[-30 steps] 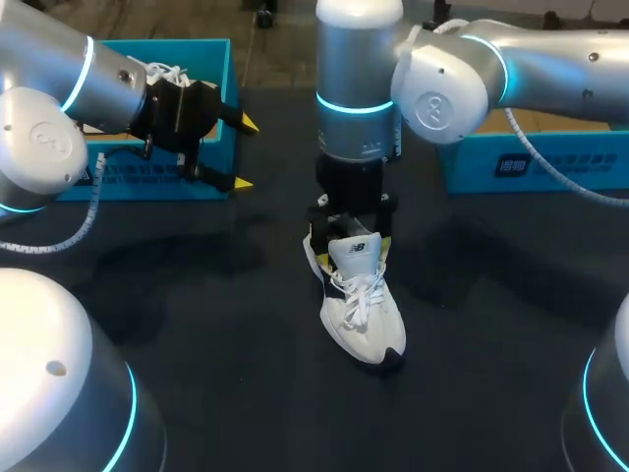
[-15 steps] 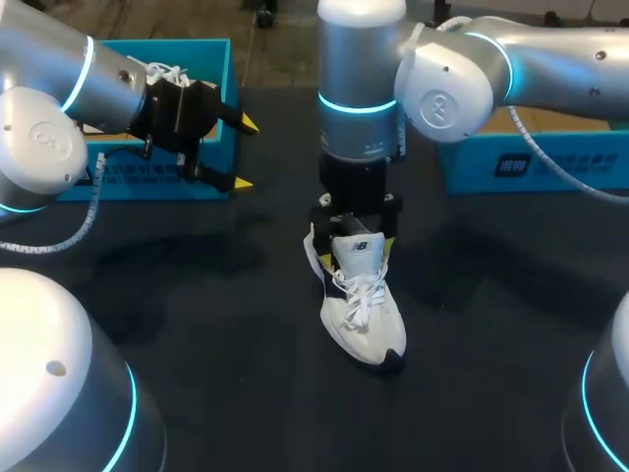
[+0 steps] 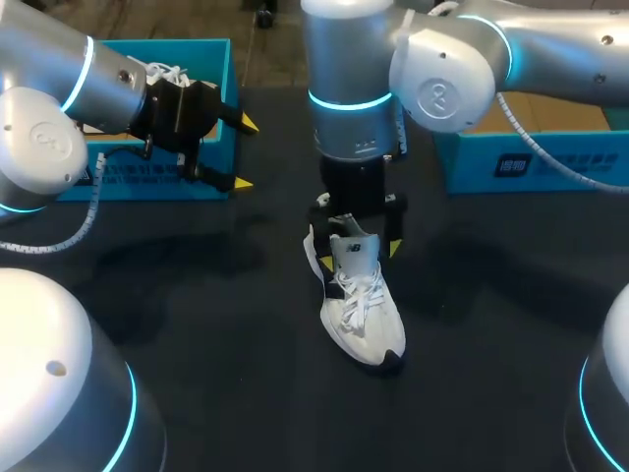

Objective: Take the shoe out of the shoebox, open the shoe tongue, remove and reinsert the insole, then place the shoe into the shoebox

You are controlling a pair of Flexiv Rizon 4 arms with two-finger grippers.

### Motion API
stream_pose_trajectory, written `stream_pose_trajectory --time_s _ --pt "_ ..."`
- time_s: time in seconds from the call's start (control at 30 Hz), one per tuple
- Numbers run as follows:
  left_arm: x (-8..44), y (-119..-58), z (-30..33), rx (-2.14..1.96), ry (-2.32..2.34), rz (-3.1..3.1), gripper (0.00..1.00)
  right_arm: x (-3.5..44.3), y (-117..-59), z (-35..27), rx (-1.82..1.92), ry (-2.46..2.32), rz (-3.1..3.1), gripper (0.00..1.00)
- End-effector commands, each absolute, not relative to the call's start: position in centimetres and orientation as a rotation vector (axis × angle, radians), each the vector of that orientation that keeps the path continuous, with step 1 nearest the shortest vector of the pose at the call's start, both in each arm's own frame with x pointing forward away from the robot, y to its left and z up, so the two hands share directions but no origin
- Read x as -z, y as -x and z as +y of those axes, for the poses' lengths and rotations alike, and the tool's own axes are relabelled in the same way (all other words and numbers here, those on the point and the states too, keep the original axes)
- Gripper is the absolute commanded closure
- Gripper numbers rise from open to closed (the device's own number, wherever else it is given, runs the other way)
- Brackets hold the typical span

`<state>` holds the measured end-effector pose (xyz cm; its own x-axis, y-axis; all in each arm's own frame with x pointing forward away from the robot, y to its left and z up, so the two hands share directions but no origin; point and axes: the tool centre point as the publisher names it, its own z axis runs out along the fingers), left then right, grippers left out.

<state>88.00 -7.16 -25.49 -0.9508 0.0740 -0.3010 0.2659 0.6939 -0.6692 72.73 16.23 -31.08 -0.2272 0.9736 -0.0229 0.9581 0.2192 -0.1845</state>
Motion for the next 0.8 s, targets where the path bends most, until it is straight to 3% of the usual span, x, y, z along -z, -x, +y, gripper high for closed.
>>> stream_pose_trajectory --time_s 0.03,0.33,0.37,0.43,0.8 --pt "25.5 -87.9 -7.1 1.104 -0.272 2.654 0.00 29.7 -70.6 15.8 -0.239 1.969 -2.343 0.00" --pt "25.5 -87.9 -7.1 1.104 -0.272 2.654 0.00 29.6 -69.8 16.5 -0.208 2.011 -2.309 0.00" --pt "25.5 -87.9 -7.1 1.104 -0.272 2.654 0.00 29.6 -69.8 16.6 -0.208 2.012 -2.310 0.25" --pt "25.5 -87.9 -7.1 1.104 -0.272 2.654 0.00 29.8 -70.0 16.7 -0.198 2.013 -2.314 0.57" --pt "25.5 -87.9 -7.1 1.104 -0.272 2.654 0.00 30.5 -72.1 17.2 -0.174 1.951 -2.361 0.68"
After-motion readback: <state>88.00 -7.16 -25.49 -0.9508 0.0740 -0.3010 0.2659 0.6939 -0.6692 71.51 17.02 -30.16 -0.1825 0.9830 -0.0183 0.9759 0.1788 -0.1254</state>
